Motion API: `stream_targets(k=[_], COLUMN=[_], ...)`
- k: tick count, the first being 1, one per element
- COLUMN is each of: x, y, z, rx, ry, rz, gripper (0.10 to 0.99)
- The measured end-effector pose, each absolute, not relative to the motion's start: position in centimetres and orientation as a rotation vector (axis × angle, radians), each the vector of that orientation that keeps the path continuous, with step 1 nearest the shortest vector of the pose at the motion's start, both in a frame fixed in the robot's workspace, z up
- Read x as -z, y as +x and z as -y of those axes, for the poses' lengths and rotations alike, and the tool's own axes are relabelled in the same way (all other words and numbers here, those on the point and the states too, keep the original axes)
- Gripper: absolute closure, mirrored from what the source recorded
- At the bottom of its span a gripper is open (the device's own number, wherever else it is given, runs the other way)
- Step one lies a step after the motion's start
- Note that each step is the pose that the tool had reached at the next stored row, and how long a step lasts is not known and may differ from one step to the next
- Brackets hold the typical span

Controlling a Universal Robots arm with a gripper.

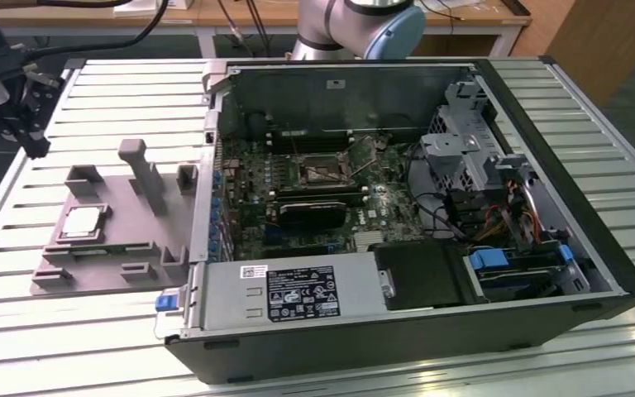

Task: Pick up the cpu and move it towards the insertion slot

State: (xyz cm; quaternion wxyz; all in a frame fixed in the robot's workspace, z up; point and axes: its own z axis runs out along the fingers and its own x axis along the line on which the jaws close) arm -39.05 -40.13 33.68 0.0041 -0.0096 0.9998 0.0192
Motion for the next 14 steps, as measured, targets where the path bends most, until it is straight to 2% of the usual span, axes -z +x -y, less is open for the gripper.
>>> stream_targets(k=[14], x=[-31.1], y=[-39.9], z=[40.2], rx=[-0.060], ry=[-0.030], rz=[-3.133], gripper=[0.984])
